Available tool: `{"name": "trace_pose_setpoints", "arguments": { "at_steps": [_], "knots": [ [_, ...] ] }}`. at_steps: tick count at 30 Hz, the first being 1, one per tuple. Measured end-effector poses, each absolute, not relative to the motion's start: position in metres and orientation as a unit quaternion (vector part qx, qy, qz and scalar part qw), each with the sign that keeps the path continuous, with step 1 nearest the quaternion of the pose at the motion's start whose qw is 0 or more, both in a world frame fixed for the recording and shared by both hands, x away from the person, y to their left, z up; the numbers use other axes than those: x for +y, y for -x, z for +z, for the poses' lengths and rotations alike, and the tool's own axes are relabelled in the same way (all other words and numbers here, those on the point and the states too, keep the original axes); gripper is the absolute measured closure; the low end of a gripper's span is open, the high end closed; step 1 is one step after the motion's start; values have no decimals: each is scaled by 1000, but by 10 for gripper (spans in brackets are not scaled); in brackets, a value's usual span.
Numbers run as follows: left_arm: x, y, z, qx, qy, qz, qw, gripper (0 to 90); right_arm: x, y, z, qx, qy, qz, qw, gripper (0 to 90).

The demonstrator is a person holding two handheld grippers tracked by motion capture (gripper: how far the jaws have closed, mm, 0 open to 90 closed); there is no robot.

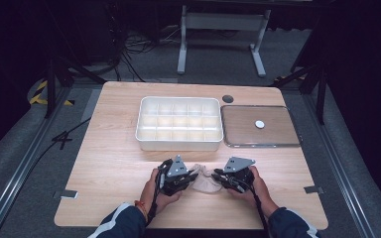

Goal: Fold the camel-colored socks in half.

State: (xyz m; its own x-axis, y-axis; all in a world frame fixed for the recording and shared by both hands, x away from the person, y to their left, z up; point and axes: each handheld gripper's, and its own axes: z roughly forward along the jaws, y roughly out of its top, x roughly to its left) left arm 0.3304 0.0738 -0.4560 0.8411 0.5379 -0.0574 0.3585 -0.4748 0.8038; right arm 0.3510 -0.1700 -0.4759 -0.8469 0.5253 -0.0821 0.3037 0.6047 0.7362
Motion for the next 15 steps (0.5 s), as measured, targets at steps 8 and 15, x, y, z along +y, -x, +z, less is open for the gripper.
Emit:
{"name": "trace_pose_setpoints", "arguments": {
  "at_steps": [8, 15],
  "knots": [
    [61, -336, -458, 260, -853, 99, 441, 832, -170, -352, -476, 885, -230, 378, 144, 774],
    [49, -335, -465, 254, -862, 99, 428, 831, -171, -351, -476, 884, -235, 378, 144, 733]
  ]
}}
